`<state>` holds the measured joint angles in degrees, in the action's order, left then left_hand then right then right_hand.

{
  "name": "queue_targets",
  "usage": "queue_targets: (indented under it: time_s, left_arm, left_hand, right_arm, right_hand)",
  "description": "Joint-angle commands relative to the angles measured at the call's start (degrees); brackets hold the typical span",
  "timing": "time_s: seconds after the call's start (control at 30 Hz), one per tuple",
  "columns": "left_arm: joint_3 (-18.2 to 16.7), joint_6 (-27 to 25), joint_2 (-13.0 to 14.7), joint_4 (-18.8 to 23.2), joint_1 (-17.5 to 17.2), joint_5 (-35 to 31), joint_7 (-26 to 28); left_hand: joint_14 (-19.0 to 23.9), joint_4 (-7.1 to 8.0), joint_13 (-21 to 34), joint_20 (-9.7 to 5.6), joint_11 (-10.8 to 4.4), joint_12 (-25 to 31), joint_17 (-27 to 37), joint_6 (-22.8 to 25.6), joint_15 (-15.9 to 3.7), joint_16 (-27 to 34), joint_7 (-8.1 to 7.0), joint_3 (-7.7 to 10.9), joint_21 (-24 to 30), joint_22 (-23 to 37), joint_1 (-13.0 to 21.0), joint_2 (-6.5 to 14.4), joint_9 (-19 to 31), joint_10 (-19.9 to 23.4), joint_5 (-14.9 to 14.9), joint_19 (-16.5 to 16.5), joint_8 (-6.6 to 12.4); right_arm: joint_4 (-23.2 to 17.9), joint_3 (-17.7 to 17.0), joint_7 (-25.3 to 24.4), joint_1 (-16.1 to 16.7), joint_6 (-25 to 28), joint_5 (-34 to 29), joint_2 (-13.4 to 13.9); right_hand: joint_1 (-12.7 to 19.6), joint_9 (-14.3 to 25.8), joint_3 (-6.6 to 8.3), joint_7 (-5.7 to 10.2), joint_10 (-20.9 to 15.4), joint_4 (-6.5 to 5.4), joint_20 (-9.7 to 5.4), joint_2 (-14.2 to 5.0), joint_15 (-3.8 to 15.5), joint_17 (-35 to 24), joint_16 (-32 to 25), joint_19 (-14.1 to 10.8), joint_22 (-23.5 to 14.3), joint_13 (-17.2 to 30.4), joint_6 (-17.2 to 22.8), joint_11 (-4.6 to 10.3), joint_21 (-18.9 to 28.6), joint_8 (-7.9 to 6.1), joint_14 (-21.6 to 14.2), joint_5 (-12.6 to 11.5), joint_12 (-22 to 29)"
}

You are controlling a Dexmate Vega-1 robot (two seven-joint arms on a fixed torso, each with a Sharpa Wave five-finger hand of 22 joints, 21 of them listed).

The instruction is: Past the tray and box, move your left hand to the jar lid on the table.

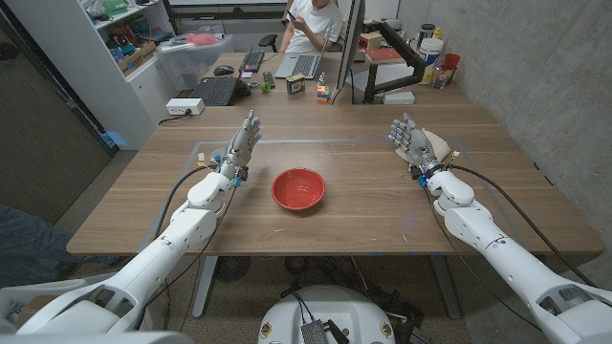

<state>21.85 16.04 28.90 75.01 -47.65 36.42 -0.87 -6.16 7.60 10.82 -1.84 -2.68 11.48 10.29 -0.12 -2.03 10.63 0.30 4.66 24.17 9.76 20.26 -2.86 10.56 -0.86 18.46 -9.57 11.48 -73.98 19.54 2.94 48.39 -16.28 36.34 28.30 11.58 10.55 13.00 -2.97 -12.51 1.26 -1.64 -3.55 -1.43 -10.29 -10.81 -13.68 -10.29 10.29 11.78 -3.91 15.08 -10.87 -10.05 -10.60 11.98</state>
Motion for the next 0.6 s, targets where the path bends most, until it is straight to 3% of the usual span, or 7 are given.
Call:
queue_targets:
  time_s: [0.03, 0.37, 0.6]
  left_arm:
    - [1.0, -1.2, -0.4, 0.5, 1.0, -1.4, 0.9]
    - [1.9, -1.3, -0.5, -0.2, 2.1, -2.9, 1.1]
    - [1.5, -0.3, 0.5, 1.3, 1.1, -3.6, 1.6]
  left_hand:
    - [-0.5, 0.32, 0.3, -3.88, -0.78, 0.4, 0.2, -0.3, -0.44, 0.4, -0.36, -0.04, -0.1, 0.2, 0.7, 0.1, 0.2, 0.1, 0.6, -2.8, 0.25]
    - [-0.3, 0.21, 0.2, -3.09, -0.99, 0.4, 0.2, 0.0, -0.51, 0.5, -0.57, -0.11, -0.4, 0.2, 0.8, 0.4, 0.2, 0.3, 0.8, -2.7, 0.29]
    - [-0.1, 0.08, 0.1, -2.29, -1.06, 0.6, 0.1, 0.5, -0.51, 0.5, -0.68, -0.15, -0.7, 0.2, 1.0, 0.6, 0.2, 0.7, 1.0, -2.7, 0.4]
  right_arm:
    - [0.2, -4.0, 2.5, 1.0, 1.6, -2.9, -2.6]
    - [-0.3, -6.6, 3.4, 1.8, 2.4, -4.9, -4.1]
    - [-0.1, -7.6, 3.5, 2.0, 2.8, -6.0, -4.9]
  right_hand:
    - [0.4, 0.1, 0.37, 0.07, -0.6, -0.05, 0.14, 0.1, -0.08, -0.3, -0.3, -0.4, -0.2, 0.2, 0.4, 0.14, 0.1, -0.35, -0.4, -0.4, 0.4]
    - [0.4, 0.1, 0.35, 0.25, -1.0, -0.05, 0.23, 0.03, -0.08, -0.3, -0.3, -0.4, -0.2, 0.2, 0.5, 0.08, 0.0, -0.36, -0.8, -0.4, 0.5]
    - [0.3, 0.1, 0.33, 0.5, -1.4, -0.07, 0.29, -0.06, 0.0, -0.3, -0.4, -0.4, -0.2, 0.2, 0.7, 0.17, -0.2, -0.41, -1.0, -0.4, 0.6]
